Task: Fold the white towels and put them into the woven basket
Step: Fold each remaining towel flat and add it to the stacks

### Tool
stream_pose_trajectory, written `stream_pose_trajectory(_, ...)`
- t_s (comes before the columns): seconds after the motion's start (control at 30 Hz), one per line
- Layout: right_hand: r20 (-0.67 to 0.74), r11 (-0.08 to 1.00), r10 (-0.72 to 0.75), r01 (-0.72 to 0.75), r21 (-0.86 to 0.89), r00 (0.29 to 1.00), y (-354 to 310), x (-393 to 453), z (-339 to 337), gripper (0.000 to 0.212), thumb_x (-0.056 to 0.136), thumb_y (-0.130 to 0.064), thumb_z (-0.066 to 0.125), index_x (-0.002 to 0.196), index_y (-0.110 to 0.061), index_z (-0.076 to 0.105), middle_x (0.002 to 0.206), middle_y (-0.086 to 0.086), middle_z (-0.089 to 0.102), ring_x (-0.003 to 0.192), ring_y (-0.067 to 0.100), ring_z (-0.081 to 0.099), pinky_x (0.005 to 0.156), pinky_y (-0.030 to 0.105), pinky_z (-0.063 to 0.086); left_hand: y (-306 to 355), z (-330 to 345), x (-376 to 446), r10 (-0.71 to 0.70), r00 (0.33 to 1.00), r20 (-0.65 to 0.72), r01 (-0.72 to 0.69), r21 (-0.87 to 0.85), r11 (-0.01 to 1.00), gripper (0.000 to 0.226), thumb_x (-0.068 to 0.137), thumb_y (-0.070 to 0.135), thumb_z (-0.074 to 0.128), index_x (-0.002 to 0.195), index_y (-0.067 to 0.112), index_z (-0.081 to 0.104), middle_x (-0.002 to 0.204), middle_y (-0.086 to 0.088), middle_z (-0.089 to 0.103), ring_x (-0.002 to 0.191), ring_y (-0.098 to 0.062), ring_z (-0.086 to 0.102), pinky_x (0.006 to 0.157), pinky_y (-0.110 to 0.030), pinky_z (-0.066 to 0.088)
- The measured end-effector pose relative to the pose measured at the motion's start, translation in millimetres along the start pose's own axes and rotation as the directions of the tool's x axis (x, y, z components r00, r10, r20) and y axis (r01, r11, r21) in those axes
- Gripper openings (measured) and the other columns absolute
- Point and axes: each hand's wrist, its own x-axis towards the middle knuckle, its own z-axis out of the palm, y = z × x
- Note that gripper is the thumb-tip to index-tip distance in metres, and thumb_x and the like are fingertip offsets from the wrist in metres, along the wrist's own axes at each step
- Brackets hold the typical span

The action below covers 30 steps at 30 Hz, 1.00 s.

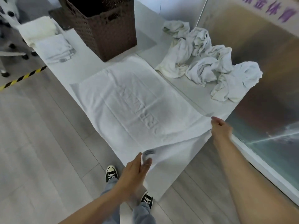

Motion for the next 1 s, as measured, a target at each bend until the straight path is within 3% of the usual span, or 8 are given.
stream_pose_trajectory(0.1, -0.025, 0.997, -0.074, 0.074, -0.010, 0.997, -36, -4, 29, 0.031, 0.097, -0.009, 0.056, 0.114, -0.026, 0.075, 0.104, 0.007, 0.072, 0.066, 0.016, 0.058, 0.060, 0.023, 0.049, 2, -34, 7, 0.052, 0.998, 0.045, -0.048, -0.080, 0.996, 0.054, 0.096, 0.071, 0.024, 0.120, 0.035, 0.056, 0.095, -0.002, 0.070, 0.092, -0.021, 0.064, 0.086, -0.040, 0.050)
stream_pose_trajectory(0.2, 0.016, 0.991, -0.136, 0.136, -0.003, 0.991, -71, -14, 67, 0.037, 0.097, -0.008, 0.051, 0.120, -0.029, 0.072, 0.126, 0.007, 0.068, 0.100, 0.028, 0.068, 0.085, 0.035, 0.056, 5, -76, 17, 0.100, 0.995, 0.018, -0.095, -0.193, 0.977, 0.030, 0.101, 0.061, 0.032, 0.105, 0.050, 0.059, 0.089, 0.014, 0.071, 0.078, -0.008, 0.063, 0.075, -0.029, 0.048)
stream_pose_trajectory(0.3, 0.064, 0.980, -0.197, 0.195, 0.027, 0.978, -103, -21, 108, 0.040, 0.096, -0.007, 0.050, 0.127, -0.024, 0.068, 0.135, 0.008, 0.063, 0.121, 0.031, 0.062, 0.100, 0.039, 0.052, 5, -122, 32, 0.096, 0.995, -0.017, -0.097, -0.229, 0.969, 0.034, 0.104, 0.050, 0.037, 0.087, 0.031, 0.060, 0.068, 0.015, 0.061, 0.061, -0.002, 0.052, 0.065, -0.029, 0.046)
stream_pose_trajectory(0.47, 0.110, 0.969, -0.246, 0.241, 0.052, 0.963, -151, -36, 179, 0.040, 0.099, -0.007, 0.052, 0.136, -0.018, 0.063, 0.143, 0.009, 0.058, 0.122, 0.029, 0.060, 0.105, 0.039, 0.051, -9, -190, 61, 0.098, 0.994, -0.045, -0.107, -0.299, 0.948, 0.044, 0.105, 0.043, 0.041, 0.086, 0.005, 0.054, 0.071, -0.013, 0.060, 0.066, -0.028, 0.065, 0.070, -0.052, 0.057)
stream_pose_trajectory(0.63, 0.154, 0.955, -0.296, 0.291, 0.054, 0.943, -183, -49, 243, 0.043, 0.098, -0.005, 0.053, 0.140, -0.014, 0.059, 0.142, 0.007, 0.056, 0.124, 0.026, 0.060, 0.108, 0.041, 0.049, -22, -243, 87, 0.085, 0.995, -0.056, -0.100, -0.374, 0.922, 0.035, 0.108, 0.033, 0.042, 0.086, 0.010, 0.059, 0.075, -0.004, 0.067, 0.073, -0.026, 0.070, 0.072, -0.045, 0.061)
stream_pose_trajectory(0.8, 0.232, 0.954, -0.300, 0.291, 0.072, 0.925, -210, -52, 310, 0.045, 0.101, -0.003, 0.051, 0.145, -0.012, 0.053, 0.133, 0.002, 0.053, 0.090, 0.014, 0.058, 0.067, 0.015, 0.050, -40, -286, 117, 0.059, 0.985, -0.163, -0.110, -0.326, 0.939, 0.039, 0.106, 0.042, 0.038, 0.072, 0.025, 0.041, 0.065, 0.010, 0.038, 0.061, -0.008, 0.035, 0.059, -0.029, 0.030)
stream_pose_trajectory(0.87, 0.256, 0.950, -0.312, 0.308, 0.059, 0.915, -217, -47, 340, 0.047, 0.100, -0.004, 0.051, 0.146, -0.013, 0.053, 0.139, 0.003, 0.053, 0.092, 0.011, 0.063, 0.075, 0.017, 0.055, -50, -300, 133, 0.033, 0.982, -0.188, -0.094, -0.325, 0.941, 0.041, 0.104, 0.048, 0.038, 0.072, 0.023, 0.042, 0.067, 0.011, 0.036, 0.064, -0.008, 0.032, 0.061, -0.031, 0.027)
stream_pose_trajectory(1.0, 0.292, 0.954, -0.295, 0.298, 0.036, 0.910, -224, -32, 401, 0.048, 0.098, -0.006, 0.052, 0.144, -0.017, 0.055, 0.143, 0.004, 0.053, 0.116, 0.025, 0.063, 0.102, 0.043, 0.054, -78, -324, 173, -0.056, 0.981, -0.187, -0.026, -0.407, 0.913, 0.044, 0.099, 0.059, 0.041, 0.071, 0.026, 0.047, 0.069, 0.012, 0.045, 0.068, -0.010, 0.041, 0.067, -0.036, 0.035)
